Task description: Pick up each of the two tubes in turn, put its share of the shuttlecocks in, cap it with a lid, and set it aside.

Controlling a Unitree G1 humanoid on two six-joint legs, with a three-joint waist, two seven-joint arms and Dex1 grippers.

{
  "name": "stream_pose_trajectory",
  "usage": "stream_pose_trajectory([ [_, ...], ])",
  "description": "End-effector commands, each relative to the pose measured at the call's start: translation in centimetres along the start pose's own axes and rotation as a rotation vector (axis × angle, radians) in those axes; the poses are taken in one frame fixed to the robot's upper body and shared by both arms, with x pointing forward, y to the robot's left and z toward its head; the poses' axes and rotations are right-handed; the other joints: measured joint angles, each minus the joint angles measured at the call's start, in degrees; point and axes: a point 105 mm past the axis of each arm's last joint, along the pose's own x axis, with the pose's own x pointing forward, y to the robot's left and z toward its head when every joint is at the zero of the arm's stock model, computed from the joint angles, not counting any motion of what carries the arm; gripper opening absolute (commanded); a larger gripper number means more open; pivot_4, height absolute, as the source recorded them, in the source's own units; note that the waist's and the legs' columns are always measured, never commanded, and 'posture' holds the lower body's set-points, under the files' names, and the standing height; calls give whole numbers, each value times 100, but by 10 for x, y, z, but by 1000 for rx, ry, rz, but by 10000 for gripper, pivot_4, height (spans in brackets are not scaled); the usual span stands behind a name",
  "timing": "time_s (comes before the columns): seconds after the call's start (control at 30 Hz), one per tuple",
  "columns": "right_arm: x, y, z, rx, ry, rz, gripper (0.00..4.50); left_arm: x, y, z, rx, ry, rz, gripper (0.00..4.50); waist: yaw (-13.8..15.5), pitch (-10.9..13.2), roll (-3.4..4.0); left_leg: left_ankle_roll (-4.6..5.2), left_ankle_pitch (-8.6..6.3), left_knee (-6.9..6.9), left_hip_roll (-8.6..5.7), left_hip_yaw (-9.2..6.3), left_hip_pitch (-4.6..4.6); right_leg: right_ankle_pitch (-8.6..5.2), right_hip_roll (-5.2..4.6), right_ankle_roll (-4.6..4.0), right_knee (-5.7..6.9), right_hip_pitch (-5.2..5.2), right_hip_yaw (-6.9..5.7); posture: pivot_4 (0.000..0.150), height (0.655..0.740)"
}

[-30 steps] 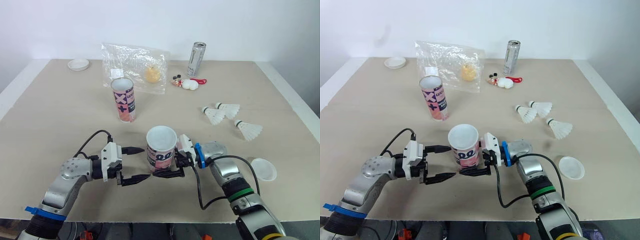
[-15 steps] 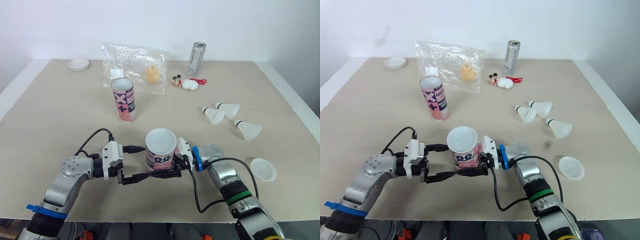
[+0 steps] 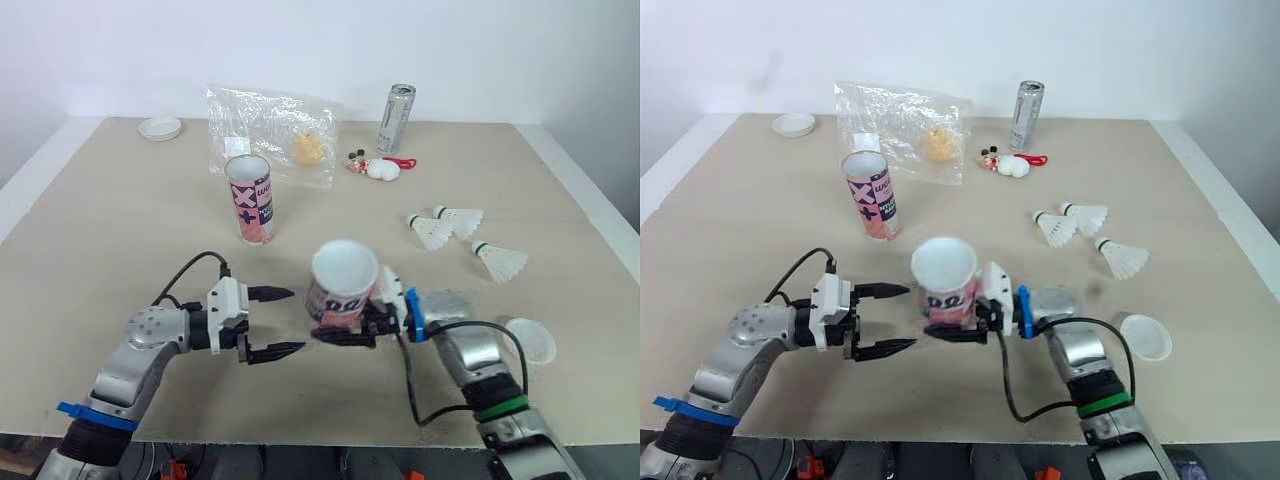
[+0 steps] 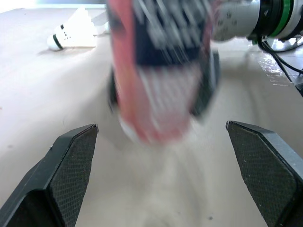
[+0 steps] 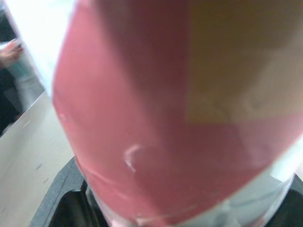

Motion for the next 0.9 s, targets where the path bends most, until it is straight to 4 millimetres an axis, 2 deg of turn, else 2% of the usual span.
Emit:
stream_pose_trajectory([
  [0.03, -42, -25, 54, -32, -143, -303, 29587, 7, -8, 9, 23, -23, -70, 45000, 0, 0, 0, 0, 0, 0, 0, 0, -1, -1, 0, 1, 0, -1, 0, 1500, 7400],
  [0.1, -67, -37, 64, -33, -167, -466, 29587, 9, -9, 10, 21, -27, -81, 45000, -5, 0, 0, 0, 0, 1, 0, 2, -1, 0, -1, 1, -1, -1, 1, 1500, 7400],
  [0.2, -133, -61, 68, -68, -155, -818, 29587, 14, -7, 12, 20, -36, -91, 45000, -10, 0, 0, 0, 0, 0, 1, 1, 4, 1, 1, -4, 0, 0, 0, 1500, 7400],
  [0.27, -173, -69, 65, -85, -147, -1020, 29587, 16, -7, 12, 19, -39, -94, 45000, 2, -1, -1, 1, 0, 1, 0, 3, 4, 1, 0, -4, -1, 0, 1, 1500, 7400],
  [0.37, -220, -68, 47, -91, -71, -1223, 29587, 19, -7, 12, 18, -46, -97, 45000, -7, -1, 0, 2, 0, 1, -10, 5, 1, -2, -8, 6, -2, 2, 7, 1500, 7400],
  [0.43, -244, -65, 36, -72, -48, -1332, 29587, 21, -8, 13, 16, -54, -94, 45000, -27, -3, 3, 2, 0, -2, -10, 7, 2, -4, -7, 6, -2, 1, 9, 1500, 7400],
  [0.57, -277, -60, 16, -38, -3, -1471, 29587, 22, -8, 14, 11, -64, -83, 45000, -44, -9, 16, 4, -1, -4, -9, 14, 11, -1, -4, 4, -1, 2, 20, 1500, 7400],
  [0.67, -294, -59, 5, 28, -9, -1550, 29587, 22, -8, 15, 6, -69, -66, 45000, -42, -11, 22, 10, 3, -2, -10, 22, 14, -1, -4, -4, -1, 3, 30, 1500, 7400],
  [0.77, -300, -61, -10, 94, 27, -1573, 29587, 21, -8, 15, 2, -71, -58, 45000, -44, -11, 22, 13, 5, 3, -12, 31, 17, 1, -6, -8, -1, 6, 42, 1500, 7400],
  [0.9, -299, -66, -18, 142, 38, -1565, 29587, 21, -8, 16, 3, -70, -55, 45000, -46, -12, 23, 17, 8, 4, -11, 48, 23, 7, -6, -6, -1, 5, 58, 1500, 7400],
])
